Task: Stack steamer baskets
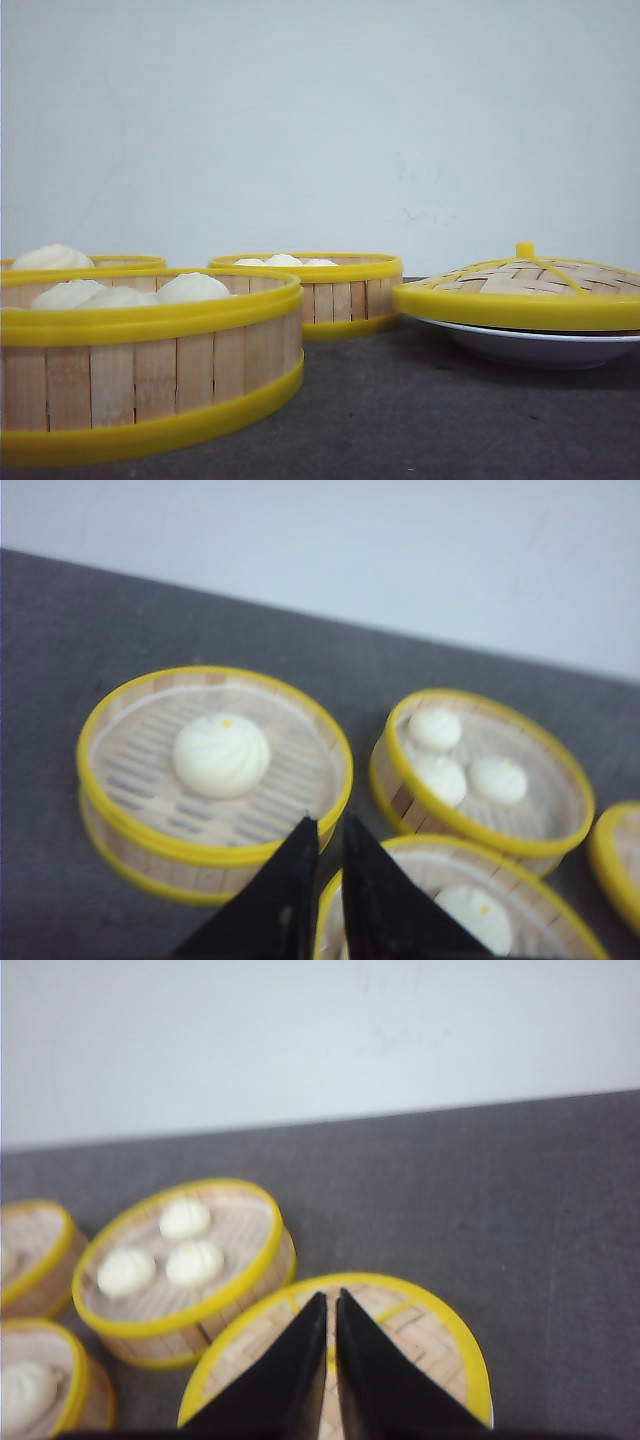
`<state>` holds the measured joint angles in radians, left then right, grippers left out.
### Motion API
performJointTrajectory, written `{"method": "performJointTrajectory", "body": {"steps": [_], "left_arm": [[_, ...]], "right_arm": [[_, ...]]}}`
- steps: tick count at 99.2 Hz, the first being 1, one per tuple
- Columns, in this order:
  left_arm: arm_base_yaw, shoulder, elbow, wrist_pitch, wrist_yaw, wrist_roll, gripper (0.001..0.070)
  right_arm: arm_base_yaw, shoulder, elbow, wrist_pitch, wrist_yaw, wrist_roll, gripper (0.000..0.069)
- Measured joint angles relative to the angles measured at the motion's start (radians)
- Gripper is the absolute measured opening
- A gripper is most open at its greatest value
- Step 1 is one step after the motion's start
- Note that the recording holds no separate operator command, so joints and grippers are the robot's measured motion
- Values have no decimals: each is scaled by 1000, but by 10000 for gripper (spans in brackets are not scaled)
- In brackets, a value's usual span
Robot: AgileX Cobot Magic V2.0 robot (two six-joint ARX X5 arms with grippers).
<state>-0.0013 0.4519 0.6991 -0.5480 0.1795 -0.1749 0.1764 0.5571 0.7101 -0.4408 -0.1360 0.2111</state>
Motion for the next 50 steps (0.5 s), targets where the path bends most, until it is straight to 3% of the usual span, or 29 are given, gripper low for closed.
{"method": "performJointTrajectory", "body": {"steps": [18,50], "left_arm": [[0,162,69,-68,0,108,15],[0,272,69,-76,0,150,15]], "right_arm": [[0,216,60,-62,-42,-47,10],[0,351,57,-71,-44,-97,11]]}}
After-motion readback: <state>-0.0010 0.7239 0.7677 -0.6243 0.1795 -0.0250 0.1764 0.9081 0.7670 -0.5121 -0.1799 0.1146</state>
